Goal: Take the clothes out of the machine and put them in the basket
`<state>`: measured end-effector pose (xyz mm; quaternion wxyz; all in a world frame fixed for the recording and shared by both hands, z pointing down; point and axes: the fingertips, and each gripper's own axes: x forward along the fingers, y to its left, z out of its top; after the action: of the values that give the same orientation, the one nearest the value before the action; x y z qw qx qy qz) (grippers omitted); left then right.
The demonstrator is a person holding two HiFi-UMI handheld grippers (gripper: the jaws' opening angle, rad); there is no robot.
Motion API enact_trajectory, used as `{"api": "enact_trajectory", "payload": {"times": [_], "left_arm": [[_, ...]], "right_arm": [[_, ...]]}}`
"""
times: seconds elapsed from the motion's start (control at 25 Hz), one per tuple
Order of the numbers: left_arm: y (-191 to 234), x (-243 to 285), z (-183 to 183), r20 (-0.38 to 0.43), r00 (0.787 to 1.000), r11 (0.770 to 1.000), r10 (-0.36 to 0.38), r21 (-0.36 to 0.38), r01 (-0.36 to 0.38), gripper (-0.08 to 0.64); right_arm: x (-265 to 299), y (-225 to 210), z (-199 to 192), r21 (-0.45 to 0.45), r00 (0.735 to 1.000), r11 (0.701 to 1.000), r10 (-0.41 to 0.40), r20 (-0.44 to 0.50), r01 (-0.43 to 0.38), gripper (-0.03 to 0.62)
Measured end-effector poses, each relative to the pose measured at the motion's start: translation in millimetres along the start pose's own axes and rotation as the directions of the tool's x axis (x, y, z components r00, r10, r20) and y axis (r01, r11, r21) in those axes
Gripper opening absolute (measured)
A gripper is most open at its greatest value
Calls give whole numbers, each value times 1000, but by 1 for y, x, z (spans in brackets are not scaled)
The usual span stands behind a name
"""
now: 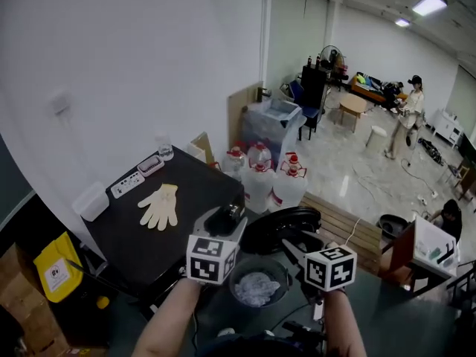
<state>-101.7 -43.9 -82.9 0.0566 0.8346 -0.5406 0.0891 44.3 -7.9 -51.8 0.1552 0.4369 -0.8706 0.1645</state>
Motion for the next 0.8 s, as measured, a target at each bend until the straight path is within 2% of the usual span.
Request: {"api": "enact_trajectory", "payload": {"times": [0.16,0.32,0.56,0.8], "left_arm": [[14,-24,4,63,998,999,32,-9,-32,233],[33,-48,-3,85,994,997,68,22,-70,233],[40,-76,1,136,985,986,106,116,-122,219],[20,-115,8,204,962,967,179,143,-211,216]], "right_arm": [[-1,19,22,33,992,999,-9,129,4,206],[-8,36,30,63,971,998,-35,238,20,202],[-20,54,28,-78,958,993,-62,280,87,184],[-59,68,24,-189,934,977,-28,356,101,183]]}}
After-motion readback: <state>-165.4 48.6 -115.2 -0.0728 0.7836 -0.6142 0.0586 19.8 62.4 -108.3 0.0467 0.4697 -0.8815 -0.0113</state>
